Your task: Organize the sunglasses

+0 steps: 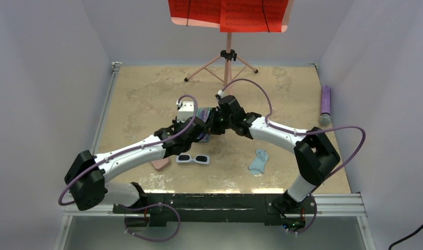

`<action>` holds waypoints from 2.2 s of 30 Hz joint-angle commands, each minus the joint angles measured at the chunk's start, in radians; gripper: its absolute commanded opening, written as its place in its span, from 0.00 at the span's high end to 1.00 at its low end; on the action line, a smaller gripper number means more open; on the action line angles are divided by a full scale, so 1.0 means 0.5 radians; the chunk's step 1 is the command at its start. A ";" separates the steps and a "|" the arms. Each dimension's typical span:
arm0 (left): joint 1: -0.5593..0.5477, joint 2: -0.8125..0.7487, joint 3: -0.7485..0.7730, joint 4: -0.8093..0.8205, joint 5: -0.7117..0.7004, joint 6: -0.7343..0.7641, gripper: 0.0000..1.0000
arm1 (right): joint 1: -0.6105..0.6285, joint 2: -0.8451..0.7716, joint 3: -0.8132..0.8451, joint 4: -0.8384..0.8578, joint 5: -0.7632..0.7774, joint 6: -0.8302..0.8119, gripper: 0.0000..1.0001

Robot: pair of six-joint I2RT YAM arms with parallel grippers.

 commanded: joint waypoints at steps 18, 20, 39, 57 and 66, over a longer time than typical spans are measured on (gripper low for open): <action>0.004 -0.070 0.029 0.109 -0.133 -0.022 1.00 | -0.016 -0.135 0.008 -0.052 -0.011 0.020 0.54; 0.004 -0.077 0.029 0.106 -0.129 -0.023 1.00 | -0.016 -0.175 0.010 -0.089 0.019 0.004 0.50; 0.007 -0.128 0.010 0.106 -0.036 0.184 1.00 | -0.289 -0.377 -0.511 0.471 -0.196 0.091 0.41; 0.005 0.437 0.201 -0.020 -0.073 0.056 1.00 | -0.295 -0.166 -0.566 0.670 0.046 0.061 0.45; 0.004 0.463 0.192 0.001 0.024 -0.011 1.00 | -0.295 0.154 -0.356 0.677 0.059 0.112 0.53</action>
